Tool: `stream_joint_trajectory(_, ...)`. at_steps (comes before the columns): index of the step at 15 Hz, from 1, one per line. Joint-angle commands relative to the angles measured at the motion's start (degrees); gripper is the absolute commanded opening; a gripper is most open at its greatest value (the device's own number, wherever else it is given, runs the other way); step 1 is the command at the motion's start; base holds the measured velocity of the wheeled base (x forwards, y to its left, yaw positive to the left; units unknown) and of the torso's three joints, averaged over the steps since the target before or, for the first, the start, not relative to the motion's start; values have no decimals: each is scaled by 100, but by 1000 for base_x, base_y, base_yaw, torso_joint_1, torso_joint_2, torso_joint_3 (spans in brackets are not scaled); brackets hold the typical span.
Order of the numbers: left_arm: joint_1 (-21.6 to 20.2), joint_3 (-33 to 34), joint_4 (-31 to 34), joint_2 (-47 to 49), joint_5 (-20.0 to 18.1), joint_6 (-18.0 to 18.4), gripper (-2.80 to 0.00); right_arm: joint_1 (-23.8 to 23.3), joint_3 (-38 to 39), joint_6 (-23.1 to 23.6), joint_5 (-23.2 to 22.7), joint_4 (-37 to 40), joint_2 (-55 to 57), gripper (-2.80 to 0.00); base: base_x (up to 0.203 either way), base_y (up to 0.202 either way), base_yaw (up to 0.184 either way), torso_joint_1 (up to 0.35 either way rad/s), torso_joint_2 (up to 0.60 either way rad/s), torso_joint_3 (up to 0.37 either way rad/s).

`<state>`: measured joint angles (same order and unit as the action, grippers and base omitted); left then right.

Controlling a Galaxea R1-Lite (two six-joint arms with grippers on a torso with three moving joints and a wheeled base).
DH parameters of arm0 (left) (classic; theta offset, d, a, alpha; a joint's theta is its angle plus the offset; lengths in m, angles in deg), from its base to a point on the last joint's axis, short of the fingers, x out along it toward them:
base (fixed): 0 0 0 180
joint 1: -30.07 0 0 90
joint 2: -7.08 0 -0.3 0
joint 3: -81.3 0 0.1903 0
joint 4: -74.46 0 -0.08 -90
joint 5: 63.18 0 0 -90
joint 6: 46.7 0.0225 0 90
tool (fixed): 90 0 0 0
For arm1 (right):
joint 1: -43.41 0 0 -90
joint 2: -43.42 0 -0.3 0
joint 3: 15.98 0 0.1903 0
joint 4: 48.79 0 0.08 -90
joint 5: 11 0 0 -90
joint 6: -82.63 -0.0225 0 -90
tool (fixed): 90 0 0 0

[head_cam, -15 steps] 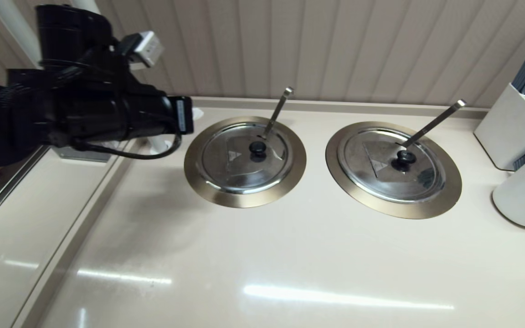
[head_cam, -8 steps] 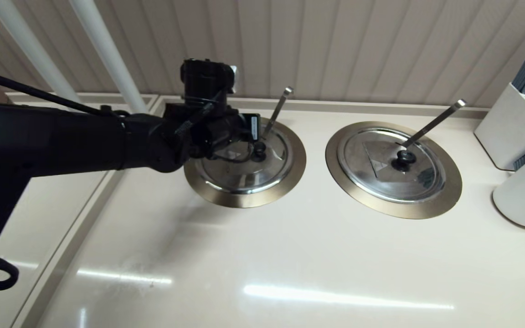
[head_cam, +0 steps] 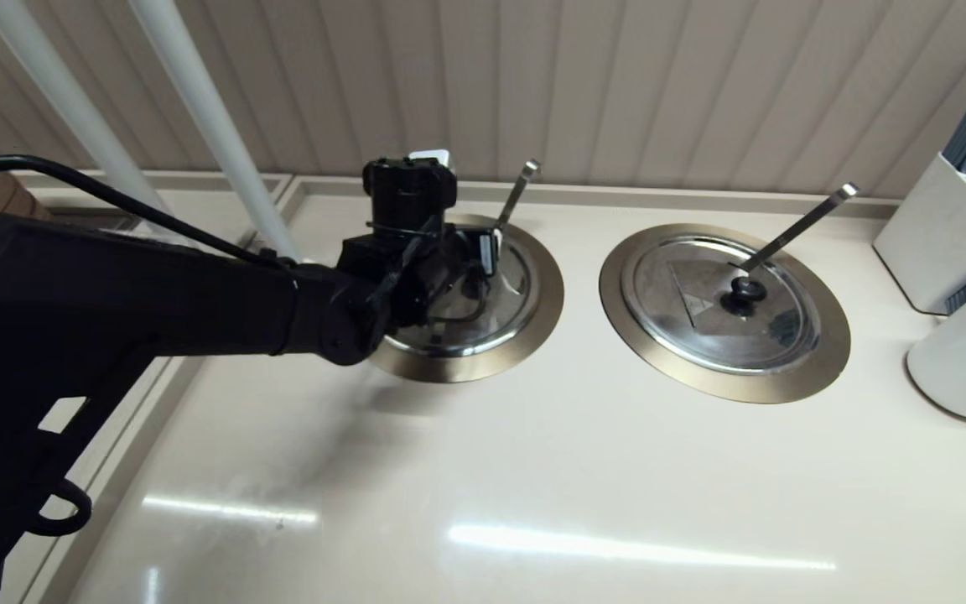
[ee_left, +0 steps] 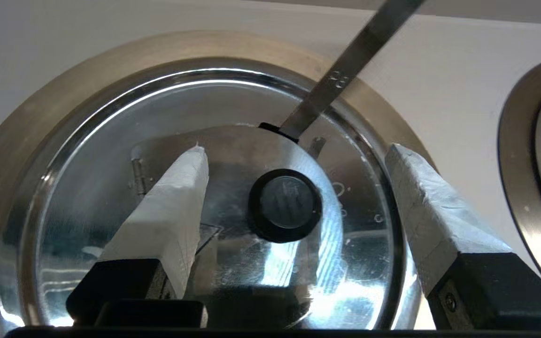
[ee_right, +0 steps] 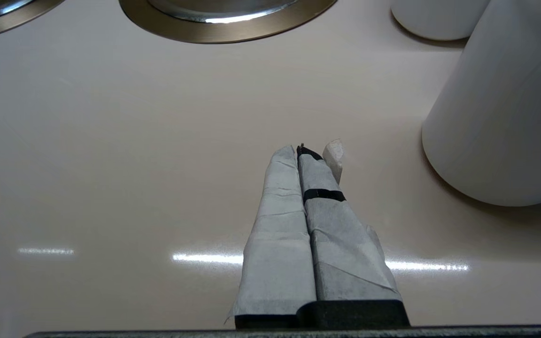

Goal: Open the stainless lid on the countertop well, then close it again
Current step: Open the lid

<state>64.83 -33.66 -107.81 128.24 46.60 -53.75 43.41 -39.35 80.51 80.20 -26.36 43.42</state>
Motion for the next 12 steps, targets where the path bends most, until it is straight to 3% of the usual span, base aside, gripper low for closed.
stream_joint_trajectory(1,75,249,-302,4,123,191,0,0,26,1,2,-3,0,-280,0,0,0,0,0,0)
stream_joint_trajectory(5,93,176,-823,535,543,453,0,0,26,1,2,-3,1,-280,0,0,0,0,0,0)
stream_joint_trajectory(9,93,161,-986,910,863,456,0,0,26,1,2,-3,0,-280,0,0,0,0,0,0)
stream_joint_trajectory(12,10,429,-1648,966,1044,467,0,0,26,1,2,-3,0,-280,0,0,0,0,0,0)
